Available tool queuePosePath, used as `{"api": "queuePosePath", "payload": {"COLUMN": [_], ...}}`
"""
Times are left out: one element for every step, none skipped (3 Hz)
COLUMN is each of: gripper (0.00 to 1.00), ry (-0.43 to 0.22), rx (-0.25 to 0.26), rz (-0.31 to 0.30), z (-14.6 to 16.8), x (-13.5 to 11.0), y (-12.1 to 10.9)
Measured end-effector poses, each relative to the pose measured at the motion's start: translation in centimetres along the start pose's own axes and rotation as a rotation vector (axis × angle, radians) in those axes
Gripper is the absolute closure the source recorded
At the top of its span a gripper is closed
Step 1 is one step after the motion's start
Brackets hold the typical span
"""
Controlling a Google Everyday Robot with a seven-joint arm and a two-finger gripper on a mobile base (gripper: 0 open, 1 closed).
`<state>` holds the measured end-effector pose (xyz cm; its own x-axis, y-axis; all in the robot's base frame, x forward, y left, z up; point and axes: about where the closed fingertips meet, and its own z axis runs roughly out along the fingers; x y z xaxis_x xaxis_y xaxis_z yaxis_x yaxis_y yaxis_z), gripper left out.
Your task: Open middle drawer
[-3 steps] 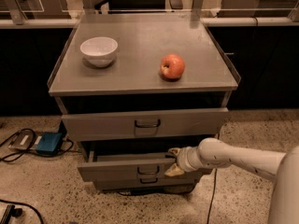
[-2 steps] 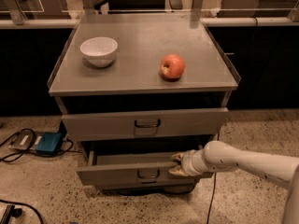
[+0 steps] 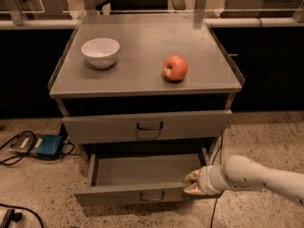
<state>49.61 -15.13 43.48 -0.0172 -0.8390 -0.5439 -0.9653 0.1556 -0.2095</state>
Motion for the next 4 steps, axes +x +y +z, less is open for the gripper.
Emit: {"api": "queuePosePath", "payload": {"gripper": [0.85, 0.62, 0.39, 0.16], "ry": [0.000, 0.000, 0.000, 0.000], "rx": [0.000, 0.000, 0.000, 0.000], "rz": [0.000, 0.000, 0.000, 0.000], "z": [0.00, 0.00, 0.01, 0.01], "x": [0.00, 0.00, 0.00, 0.00], "y": [0.00, 0.00, 0.01, 0.01]}}
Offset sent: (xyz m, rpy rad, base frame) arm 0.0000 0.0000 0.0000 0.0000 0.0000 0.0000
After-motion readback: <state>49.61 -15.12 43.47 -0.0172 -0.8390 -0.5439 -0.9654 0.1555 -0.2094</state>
